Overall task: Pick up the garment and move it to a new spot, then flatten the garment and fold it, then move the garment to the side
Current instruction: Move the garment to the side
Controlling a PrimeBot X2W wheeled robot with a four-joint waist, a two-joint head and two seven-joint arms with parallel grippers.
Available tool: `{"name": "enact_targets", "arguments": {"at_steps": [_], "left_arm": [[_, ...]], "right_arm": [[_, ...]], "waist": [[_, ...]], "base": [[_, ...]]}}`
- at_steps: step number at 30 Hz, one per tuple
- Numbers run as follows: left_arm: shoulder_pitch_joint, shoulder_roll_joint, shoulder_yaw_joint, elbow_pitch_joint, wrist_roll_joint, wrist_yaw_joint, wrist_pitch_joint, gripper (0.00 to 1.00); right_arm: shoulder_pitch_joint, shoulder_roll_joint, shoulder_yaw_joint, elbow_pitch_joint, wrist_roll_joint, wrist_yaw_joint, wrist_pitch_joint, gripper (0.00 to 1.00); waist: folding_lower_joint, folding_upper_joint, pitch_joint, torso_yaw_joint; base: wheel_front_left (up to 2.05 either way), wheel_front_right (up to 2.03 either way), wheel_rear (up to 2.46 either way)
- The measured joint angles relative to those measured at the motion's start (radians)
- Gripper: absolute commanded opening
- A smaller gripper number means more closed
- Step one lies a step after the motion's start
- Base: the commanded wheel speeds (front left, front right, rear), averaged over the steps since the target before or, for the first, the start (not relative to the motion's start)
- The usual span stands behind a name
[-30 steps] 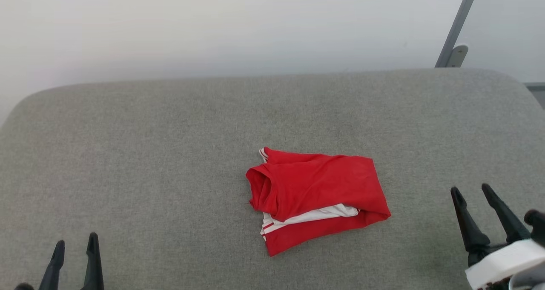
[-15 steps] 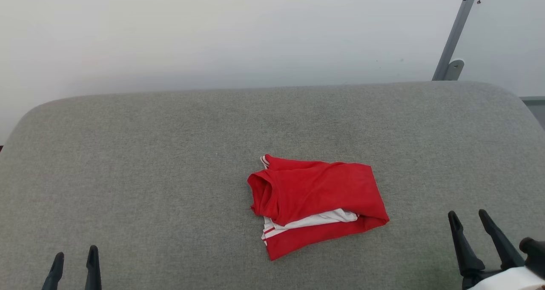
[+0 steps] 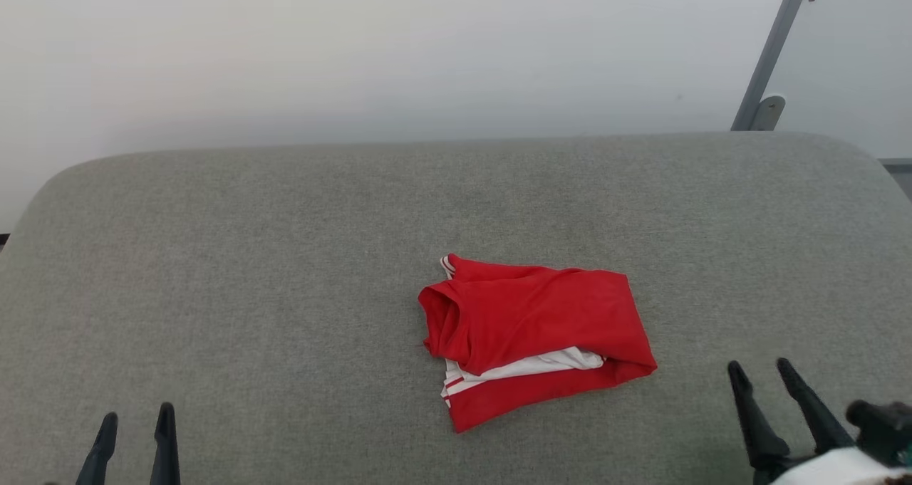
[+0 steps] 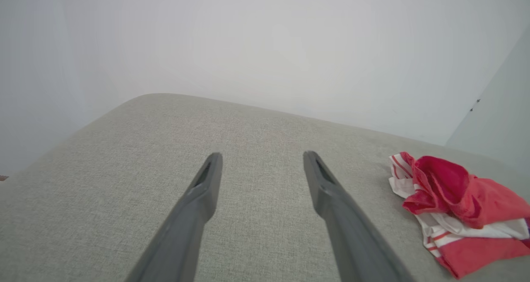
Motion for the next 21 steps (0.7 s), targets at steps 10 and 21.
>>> {"name": "enact_targets", "arguments": {"at_steps": [10, 21], "left_arm": [[-0.041, -0.006, -0.035, 0.005, -0.004, 0.000, 0.000, 1.00], [-0.120, -0.020, -0.088, 0.030, -0.020, 0.000, 0.000, 1.00]], "right_arm": [[-0.165, -0.110, 0.110, -0.012, 0.120, 0.000, 0.247, 1.00], [-0.397, -0.239, 0.208, 0.033, 0.276, 0.000, 0.657, 1.00]], "waist": [[0.0000, 0.0000, 0.049, 0.037], [0.0000, 0.0000, 0.149, 0.115]], "base": [[0.00, 0.00, 0.00], [0.00, 0.00, 0.00]]}}
